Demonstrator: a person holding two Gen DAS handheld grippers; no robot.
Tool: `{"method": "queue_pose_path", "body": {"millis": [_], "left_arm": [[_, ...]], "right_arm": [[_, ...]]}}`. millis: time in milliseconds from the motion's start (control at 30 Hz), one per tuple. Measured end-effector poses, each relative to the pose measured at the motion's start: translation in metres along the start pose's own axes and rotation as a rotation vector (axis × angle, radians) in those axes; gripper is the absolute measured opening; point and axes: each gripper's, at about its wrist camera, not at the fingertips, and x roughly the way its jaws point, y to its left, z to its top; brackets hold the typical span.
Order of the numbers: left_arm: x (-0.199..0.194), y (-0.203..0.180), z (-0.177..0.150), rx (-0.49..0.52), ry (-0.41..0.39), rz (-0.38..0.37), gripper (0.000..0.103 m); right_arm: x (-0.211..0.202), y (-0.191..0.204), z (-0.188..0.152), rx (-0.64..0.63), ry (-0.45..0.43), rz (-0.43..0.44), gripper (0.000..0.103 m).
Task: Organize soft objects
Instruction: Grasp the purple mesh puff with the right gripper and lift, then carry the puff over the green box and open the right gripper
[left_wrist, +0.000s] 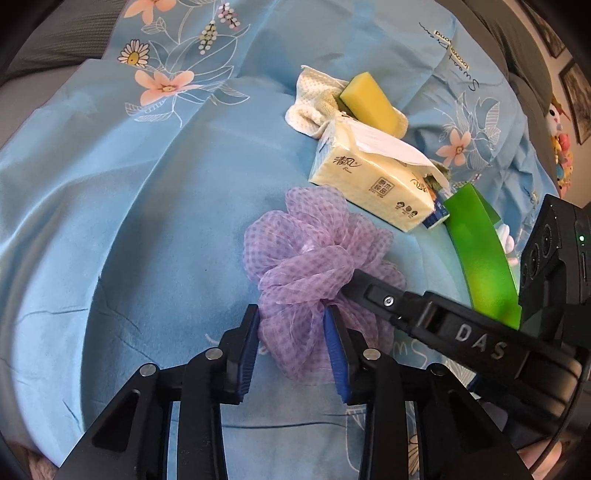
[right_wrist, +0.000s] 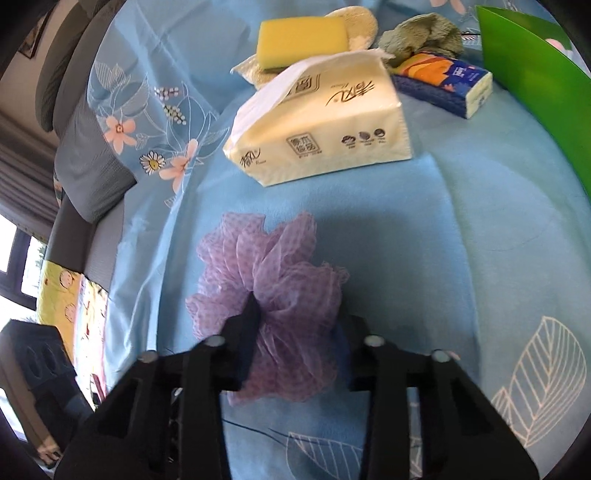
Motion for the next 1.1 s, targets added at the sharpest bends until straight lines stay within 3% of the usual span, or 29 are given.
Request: {"method": "queue_pose_path", "body": {"millis": [67,133,200,633,1100], "left_arm": [[-0.001,-0.002,0.001,0.007,0.0,-0.005,0.03],[-0.003,-0.007,0.001,0.024,-0.009,-0.002,0.029],[-0.007,-0.012,0.002,0.041,-0.015,0.006,0.029],[-0.065,-0.058,0.008,0.161,-0.152,0.007,0.028],[-0.098,-0.101,0.002,0.257,-0.233,-0.017,0.028]], "right_arm": [[0.001,-0.001,0.0,-0.008,0.007,0.025,0.014],[0.002,-0.002,-0.001,0.005,0.026,0.073,0.012],[-0.001,0.001,-0.002,0.004,0.013,0.066,0.011],[-0.069,0.018,-0.001,-0.02,-0.142,0.157,0.011],[-0.133,0.023,-0.01,-0.041,-0.292,0.163,0.012]]}}
